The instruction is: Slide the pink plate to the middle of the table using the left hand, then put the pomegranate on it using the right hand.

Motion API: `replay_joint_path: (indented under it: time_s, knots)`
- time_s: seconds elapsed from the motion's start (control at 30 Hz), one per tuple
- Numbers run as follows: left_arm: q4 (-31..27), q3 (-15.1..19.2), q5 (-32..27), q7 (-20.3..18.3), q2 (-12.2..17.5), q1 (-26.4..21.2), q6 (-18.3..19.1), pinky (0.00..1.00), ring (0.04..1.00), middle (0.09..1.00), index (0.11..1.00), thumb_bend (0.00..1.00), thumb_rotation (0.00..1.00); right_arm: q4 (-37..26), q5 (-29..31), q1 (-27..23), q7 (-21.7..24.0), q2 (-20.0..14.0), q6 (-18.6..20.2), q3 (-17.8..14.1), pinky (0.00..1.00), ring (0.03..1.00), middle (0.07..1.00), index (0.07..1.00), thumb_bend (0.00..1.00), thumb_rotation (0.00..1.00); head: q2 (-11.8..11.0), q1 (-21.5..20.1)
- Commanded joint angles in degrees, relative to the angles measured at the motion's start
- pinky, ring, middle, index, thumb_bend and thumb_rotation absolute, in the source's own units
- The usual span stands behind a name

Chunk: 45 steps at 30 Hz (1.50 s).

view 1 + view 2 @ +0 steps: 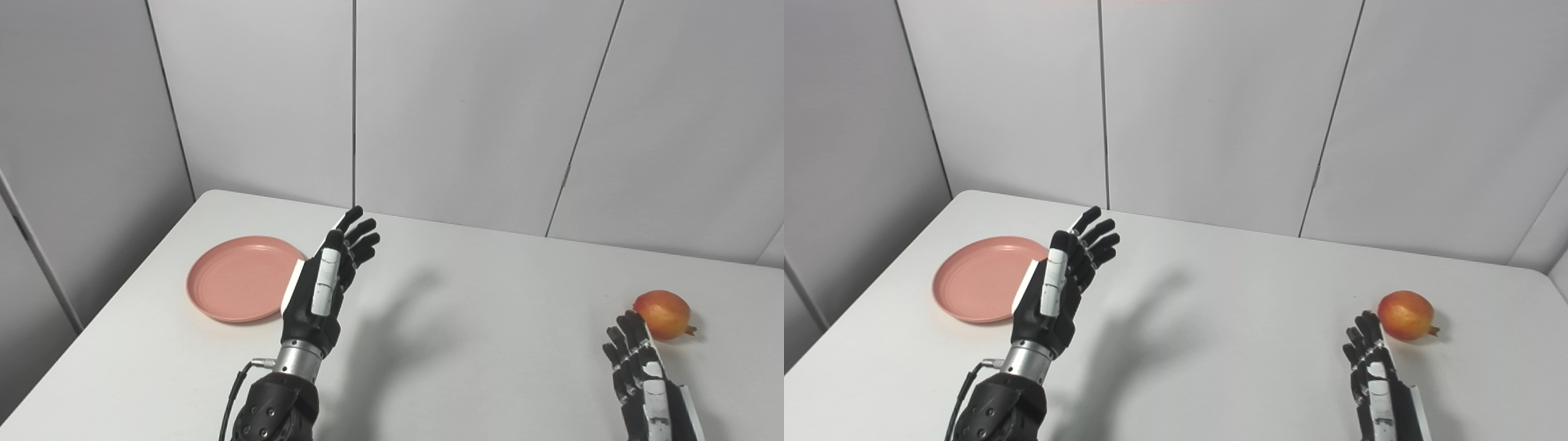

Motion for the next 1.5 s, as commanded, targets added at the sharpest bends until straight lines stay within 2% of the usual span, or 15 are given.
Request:
replay_joint_path:
  time_s: [0.0,0.17,0.37,0.6,0.8,0.9,1.03,1.13,1.27,1.47]
  knots:
    - [-1.5,0.6,-1.0,-0.9,1.5,-3.7,0.4,0.88,0.862,0.876,0.867,0.93,0.97,6.1,0.1,3.4,0.8,-0.1,-1.7,-0.5,1.0,0.981,0.978,0.957,0.78,0.87,0.0,-0.1]
    - [-0.2,2.6,-2.2,-1.9,5.4,-7.2,0.6,0.82,0.847,0.848,0.836,0.97,1.0,6.4,0.1,3.3,0.9,-0.1,-1.9,-0.3,1.0,0.976,0.977,0.956,0.77,0.87,-0.1,-0.2]
    - [6.6,6.3,-3.7,-4.5,12.6,-11.9,-3.6,0.84,0.862,0.865,0.876,1.0,1.0,6.2,0.2,3.4,1.0,-0.1,-1.8,-0.3,1.0,0.972,0.978,0.956,0.76,0.87,0.1,0.0]
    - [9.9,9.8,-5.3,-5.8,17.5,-15.6,-3.7,0.87,0.895,0.882,0.899,1.0,1.0,6.0,0.6,3.5,0.9,-0.1,-1.5,-0.5,1.0,0.971,0.972,0.941,0.78,0.85,0.2,0.1]
    - [16.9,13.9,-6.6,-5.5,21.7,-18.5,-5.6,0.85,0.863,0.852,0.901,1.0,0.99,5.5,0.4,3.8,0.9,-0.2,-1.4,-0.6,1.0,0.972,0.972,0.934,0.76,0.85,0.5,0.0]
    - [21.6,15.5,-8.6,-6.9,23.3,-20.0,-6.5,0.84,0.863,0.862,0.9,1.0,0.97,5.4,0.7,3.9,1.0,-0.3,-1.3,-0.7,1.0,0.971,0.971,0.929,0.75,0.85,0.7,0.2]
    - [29.4,17.0,-10.0,-9.2,25.9,-21.6,-10.0,0.89,0.886,0.9,0.948,1.0,0.96,5.2,0.8,3.9,1.2,-0.6,-1.0,-0.7,1.0,0.975,0.974,0.92,0.76,0.85,0.8,0.3]
    - [35.0,17.6,-10.0,-9.8,27.1,-22.6,-13.2,0.89,0.883,0.894,0.96,1.0,0.95,5.2,0.6,4.0,1.2,-0.7,-1.1,-0.6,1.0,0.975,0.975,0.918,0.76,0.86,0.9,0.2]
    - [42.7,18.7,-10.3,-10.2,28.1,-24.0,-17.8,0.89,0.88,0.894,0.941,1.0,0.93,5.0,0.7,4.2,1.3,-0.8,-1.0,-0.7,1.0,0.972,0.973,0.911,0.77,0.86,1.2,0.0]
    - [52.3,18.3,-9.7,-10.9,29.3,-25.8,-22.6,0.92,0.91,0.917,0.976,1.0,0.93,4.7,0.7,4.4,1.4,-1.0,-1.0,-0.8,1.0,0.972,0.975,0.909,0.77,0.85,1.5,0.2]
